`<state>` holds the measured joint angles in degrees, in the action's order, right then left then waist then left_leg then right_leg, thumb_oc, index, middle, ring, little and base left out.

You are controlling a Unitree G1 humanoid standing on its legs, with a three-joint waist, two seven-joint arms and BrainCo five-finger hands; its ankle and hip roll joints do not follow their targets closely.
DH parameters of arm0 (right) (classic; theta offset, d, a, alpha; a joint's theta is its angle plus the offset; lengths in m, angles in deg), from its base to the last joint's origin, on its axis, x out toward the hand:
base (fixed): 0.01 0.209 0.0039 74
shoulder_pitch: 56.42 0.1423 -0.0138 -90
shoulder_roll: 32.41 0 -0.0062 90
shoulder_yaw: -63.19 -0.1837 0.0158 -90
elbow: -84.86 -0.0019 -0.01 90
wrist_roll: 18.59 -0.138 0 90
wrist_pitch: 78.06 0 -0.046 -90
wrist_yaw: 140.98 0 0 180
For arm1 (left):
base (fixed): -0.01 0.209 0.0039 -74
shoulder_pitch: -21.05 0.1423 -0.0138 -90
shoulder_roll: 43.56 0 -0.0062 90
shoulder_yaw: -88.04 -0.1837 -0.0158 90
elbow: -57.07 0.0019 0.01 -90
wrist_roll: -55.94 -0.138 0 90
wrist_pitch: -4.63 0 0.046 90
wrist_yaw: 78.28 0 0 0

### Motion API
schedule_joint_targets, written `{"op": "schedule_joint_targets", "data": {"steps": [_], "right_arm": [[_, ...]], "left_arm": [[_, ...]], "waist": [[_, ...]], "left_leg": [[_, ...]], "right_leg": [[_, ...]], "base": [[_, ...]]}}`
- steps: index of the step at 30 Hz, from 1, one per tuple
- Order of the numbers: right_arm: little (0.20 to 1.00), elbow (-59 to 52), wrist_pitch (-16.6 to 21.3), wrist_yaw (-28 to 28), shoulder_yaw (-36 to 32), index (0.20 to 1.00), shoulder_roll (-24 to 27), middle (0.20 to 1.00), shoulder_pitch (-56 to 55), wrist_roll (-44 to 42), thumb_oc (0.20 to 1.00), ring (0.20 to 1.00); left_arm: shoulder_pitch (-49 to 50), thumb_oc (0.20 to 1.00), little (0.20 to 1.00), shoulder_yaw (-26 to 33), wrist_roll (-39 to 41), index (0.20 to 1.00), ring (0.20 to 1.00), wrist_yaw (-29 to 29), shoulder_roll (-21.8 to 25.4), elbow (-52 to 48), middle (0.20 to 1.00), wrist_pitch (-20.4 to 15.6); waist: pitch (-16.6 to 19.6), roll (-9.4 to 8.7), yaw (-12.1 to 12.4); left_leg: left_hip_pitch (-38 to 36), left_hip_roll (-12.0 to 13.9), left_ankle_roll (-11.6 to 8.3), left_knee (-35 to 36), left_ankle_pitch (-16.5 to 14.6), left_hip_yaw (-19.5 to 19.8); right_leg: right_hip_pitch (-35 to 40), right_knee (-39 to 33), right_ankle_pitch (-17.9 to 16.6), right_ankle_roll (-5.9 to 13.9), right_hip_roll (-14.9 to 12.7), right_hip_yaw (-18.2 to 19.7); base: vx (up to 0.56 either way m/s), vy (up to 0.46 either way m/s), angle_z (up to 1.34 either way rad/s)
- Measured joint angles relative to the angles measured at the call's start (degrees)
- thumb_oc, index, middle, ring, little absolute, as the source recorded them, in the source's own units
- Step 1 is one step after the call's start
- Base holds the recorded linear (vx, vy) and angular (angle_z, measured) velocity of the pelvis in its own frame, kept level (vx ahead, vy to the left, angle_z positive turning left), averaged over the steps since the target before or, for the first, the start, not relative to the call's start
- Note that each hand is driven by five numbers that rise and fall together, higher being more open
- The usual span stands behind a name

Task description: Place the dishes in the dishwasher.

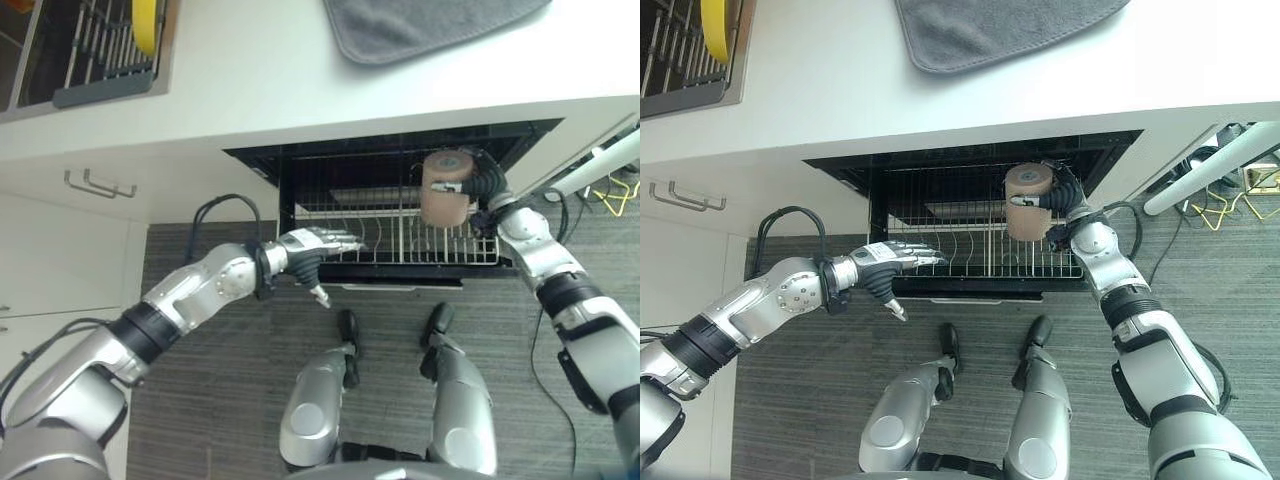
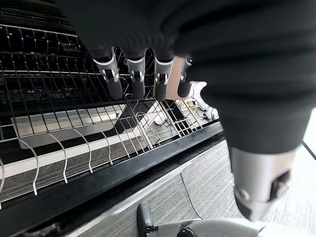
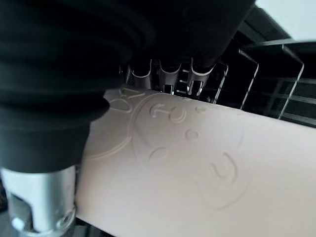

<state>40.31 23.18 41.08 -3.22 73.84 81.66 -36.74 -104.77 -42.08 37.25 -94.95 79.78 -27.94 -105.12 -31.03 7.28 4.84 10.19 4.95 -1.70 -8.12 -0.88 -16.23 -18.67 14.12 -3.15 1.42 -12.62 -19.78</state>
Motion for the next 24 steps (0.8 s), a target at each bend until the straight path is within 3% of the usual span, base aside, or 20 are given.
{"op": "schedule_joint_targets", "data": {"steps": [13,24], "right_arm": [[0.2,-2.3,-4.4,0.1,0.7,0.2,-3.2,0.2,3.2,2.5,0.2,0.2],[0.2,-3.0,-4.4,3.3,2.8,0.2,-3.5,0.2,3.7,6.9,0.2,0.2]], "left_arm": [[-1.1,1.0,1.0,0.1,-0.4,1.0,1.0,-1.8,-1.3,0.0,1.0,0.7],[-2.1,1.0,1.0,-0.5,-2.2,1.0,1.0,-0.2,-1.7,0.1,1.0,0.6]], "waist": [[0.0,-0.01,1.1],[0.0,-0.03,1.3]], "left_leg": [[2.7,-0.1,0.0,-1.1,0.0,1.4],[4.0,-0.1,0.0,-1.4,0.0,1.6]], "right_leg": [[-1.4,0.1,-0.2,-0.14,-0.4,-1.3],[-2.4,0.1,-0.2,-0.17,-0.6,-1.6]], "base": [[-0.02,0.02,0.06],[0.0,0.0,0.0]]}}
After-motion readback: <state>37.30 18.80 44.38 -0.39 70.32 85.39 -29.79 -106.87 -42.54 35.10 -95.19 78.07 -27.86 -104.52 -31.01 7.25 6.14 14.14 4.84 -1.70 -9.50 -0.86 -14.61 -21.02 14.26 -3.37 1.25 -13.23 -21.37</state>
